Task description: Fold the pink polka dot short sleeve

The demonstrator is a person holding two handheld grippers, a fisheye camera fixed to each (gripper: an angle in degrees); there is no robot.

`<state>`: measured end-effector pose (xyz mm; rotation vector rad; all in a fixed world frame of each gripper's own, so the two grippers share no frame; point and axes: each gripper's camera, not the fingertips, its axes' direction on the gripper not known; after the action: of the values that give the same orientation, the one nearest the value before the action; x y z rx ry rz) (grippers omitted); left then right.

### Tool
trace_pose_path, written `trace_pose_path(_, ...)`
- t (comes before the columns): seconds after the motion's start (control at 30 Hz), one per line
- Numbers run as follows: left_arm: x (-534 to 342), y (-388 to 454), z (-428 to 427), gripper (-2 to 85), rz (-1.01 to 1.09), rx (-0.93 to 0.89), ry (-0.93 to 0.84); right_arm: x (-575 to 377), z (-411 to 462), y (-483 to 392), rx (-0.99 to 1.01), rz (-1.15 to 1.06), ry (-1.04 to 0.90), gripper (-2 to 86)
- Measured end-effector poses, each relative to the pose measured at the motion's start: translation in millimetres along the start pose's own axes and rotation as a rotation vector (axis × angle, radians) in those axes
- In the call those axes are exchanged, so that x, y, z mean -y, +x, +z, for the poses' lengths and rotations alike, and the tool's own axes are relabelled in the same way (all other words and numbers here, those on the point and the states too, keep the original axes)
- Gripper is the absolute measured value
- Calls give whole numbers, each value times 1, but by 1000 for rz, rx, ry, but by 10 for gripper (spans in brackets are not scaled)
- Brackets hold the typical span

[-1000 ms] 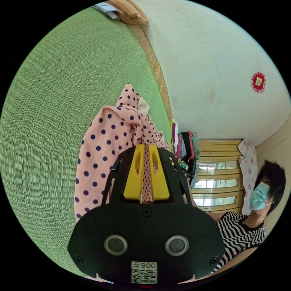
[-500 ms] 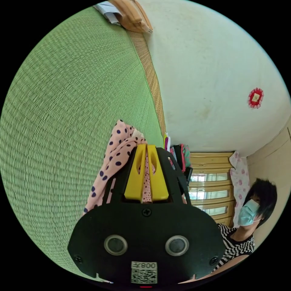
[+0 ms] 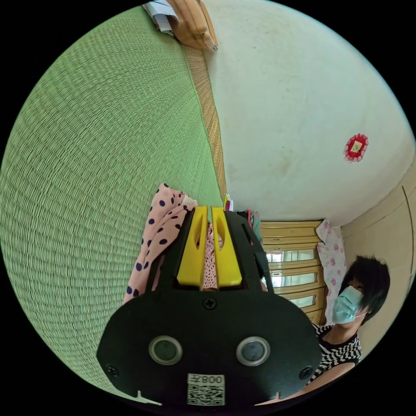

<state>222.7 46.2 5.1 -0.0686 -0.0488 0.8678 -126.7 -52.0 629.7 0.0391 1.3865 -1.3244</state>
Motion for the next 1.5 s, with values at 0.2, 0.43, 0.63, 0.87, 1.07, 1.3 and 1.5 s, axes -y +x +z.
trace_pose_path(0.2, 1, 8, 12, 20, 15, -4, -11, 19, 17, 3, -92, 1, -25, 2)
trace_pose_path(0.43, -8, 24, 23, 16, 67, -24, -4, 53, -8, 21, -101, 15, 65, 0)
trace_pose_path(0.63, -44, 48, 60, 6, 196, 10, -190, 67, -17, 44, -68, 57, 77, 0)
trace_pose_path(0.87, -54, 62, 106, 3, 323, 381, -380, 69, -33, 72, 2, 119, 113, 1)
trace_pose_path(1.07, -43, 90, 126, 3, 438, 557, -332, 68, -48, 95, 28, 142, 128, 1)
trace_pose_path(1.3, -26, 93, 143, 3, 422, 585, -293, 72, -63, 116, 28, 136, 110, 1)
trace_pose_path(1.5, -26, 90, 153, 3, 389, 570, -277, 70, -93, 134, 59, 122, 144, 1)
